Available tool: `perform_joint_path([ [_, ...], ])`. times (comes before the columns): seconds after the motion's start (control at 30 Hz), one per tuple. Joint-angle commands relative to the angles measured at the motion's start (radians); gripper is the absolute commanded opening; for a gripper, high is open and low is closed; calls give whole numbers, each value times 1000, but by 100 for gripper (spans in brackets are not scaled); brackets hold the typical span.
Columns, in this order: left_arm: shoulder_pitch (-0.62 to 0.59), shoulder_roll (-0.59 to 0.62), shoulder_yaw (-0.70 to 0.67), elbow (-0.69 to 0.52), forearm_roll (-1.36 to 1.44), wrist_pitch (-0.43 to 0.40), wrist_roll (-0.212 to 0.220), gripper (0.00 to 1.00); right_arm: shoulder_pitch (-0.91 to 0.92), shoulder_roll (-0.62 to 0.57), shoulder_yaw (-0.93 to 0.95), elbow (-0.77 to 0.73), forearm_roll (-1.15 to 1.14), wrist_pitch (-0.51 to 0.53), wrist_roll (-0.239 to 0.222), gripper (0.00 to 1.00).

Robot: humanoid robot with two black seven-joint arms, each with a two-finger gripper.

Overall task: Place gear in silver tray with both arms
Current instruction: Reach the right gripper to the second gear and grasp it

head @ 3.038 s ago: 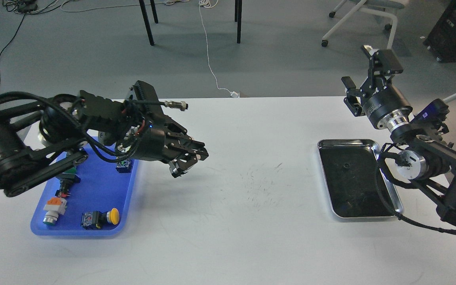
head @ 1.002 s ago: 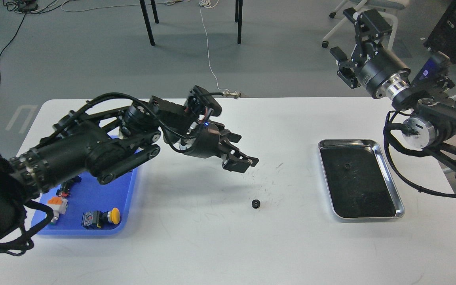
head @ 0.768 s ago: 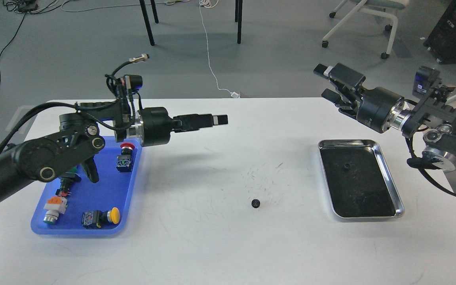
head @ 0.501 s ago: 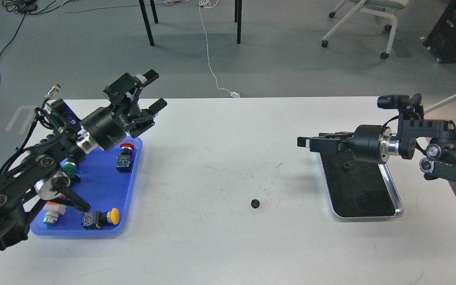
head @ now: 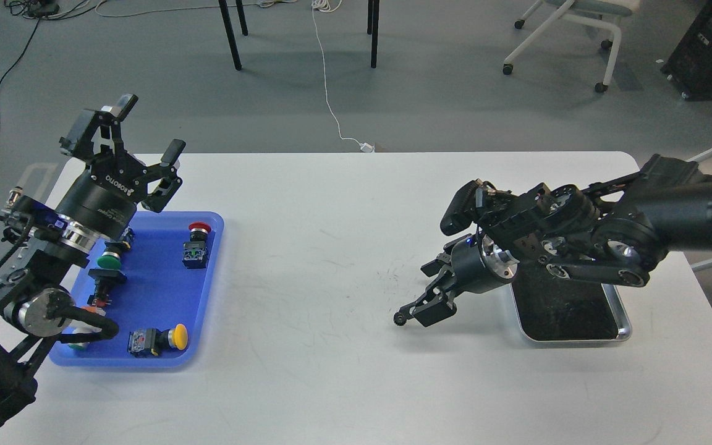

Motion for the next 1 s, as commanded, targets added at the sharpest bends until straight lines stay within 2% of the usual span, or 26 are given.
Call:
perform_joint_path([
  [0.0,1,2,0,-11,0,0,0,99,-7,45,-42,-11,3,-28,0,93],
  [0.13,1,0,0,-13,0,-1,0,99,-21,61,-66,-9,4,-92,0,88],
  [0.23,1,0,1,-13,0,-1,0,99,-21,61,-83,-8,4,-103,0,72],
  [0.3,3,0,1,-13,0,-1,0,99,-22,61,-85,-8,4,-112,0,71],
  [0.43,9,-1,1,-13,0,-1,0,99,-22,82,-86,-11,4,-117,0,57],
  [0.63,10,0,1,-13,0,-1,0,99,-21,107,-97,-31,1,-116,0,55],
  [0.73,10,0,1,-13,0,-1,0,99,-21,116,-115,-36,1,-116,0,49],
  [0.87,10,0,0,-13,0,-1,0,99,-21,117,-117,-39,3,-116,0,49],
  [0.97,10,0,0,-13,0,-1,0,99,-21,119,-117,-51,1,-116,0,40],
])
